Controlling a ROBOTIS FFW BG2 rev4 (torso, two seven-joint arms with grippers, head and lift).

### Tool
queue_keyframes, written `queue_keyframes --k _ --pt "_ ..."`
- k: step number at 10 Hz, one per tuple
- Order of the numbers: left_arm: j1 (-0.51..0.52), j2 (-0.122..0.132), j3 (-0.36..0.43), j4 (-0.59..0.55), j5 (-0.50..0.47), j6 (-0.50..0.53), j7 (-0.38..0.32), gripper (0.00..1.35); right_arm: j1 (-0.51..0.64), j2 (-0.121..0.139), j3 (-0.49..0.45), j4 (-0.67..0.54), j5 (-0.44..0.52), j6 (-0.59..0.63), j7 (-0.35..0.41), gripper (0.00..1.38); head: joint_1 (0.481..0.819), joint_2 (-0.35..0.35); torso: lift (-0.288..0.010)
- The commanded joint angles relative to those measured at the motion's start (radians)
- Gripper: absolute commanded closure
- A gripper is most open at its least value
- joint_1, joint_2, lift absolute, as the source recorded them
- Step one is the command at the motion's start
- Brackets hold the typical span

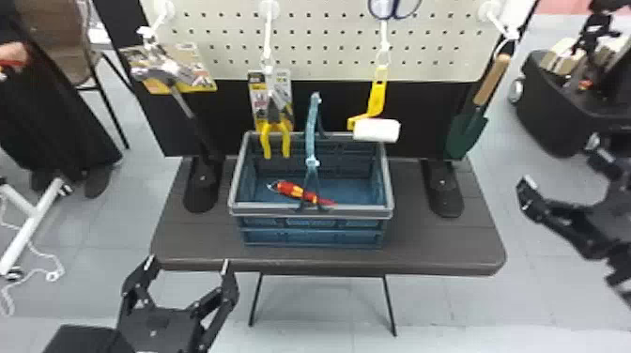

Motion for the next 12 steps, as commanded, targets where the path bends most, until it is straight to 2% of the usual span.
queue_keyframes --k 1,2,4,6,8,10,12 --pt "-0.017 0.023 -0.008 -0.009 0.0 0.008 0.002 0.27 -0.095 0.002 -0.064 -0.021 0.026 0.077 0.073 0.13 0.819 0.008 -0.1" --pt "-0.024 0.035 -0.011 -0.014 0.005 0.01 0.006 0.27 -0.138 -0.032 -0.067 -0.036 0.026 0.117 0.094 0.13 0.819 0.008 -0.1" --pt "-0.03 0.047 -0.011 -0.021 0.008 0.013 0.009 0.27 -0.252 -0.078 -0.084 -0.007 0.029 0.171 0.152 0.13 0.819 0.008 -0.1" --pt "-0.056 0.075 -0.033 -0.026 0.025 0.014 0.029 0.27 -0.378 -0.137 -0.084 0.074 0.012 0.238 0.22 0.13 0.819 0.008 -0.1" --pt "-0.071 0.104 -0.058 -0.026 0.045 0.016 0.054 0.27 -0.477 -0.202 -0.063 0.079 -0.003 0.304 0.237 0.13 0.819 0.008 -0.1" --pt "-0.079 0.113 -0.067 -0.026 0.054 0.019 0.059 0.27 -0.595 -0.284 0.002 0.155 -0.051 0.375 0.26 0.13 0.819 0.008 -0.1" --pt "-0.09 0.121 -0.073 -0.026 0.06 0.023 0.06 0.27 -0.741 -0.362 0.098 0.302 -0.132 0.427 0.307 0.13 0.819 0.008 -0.1"
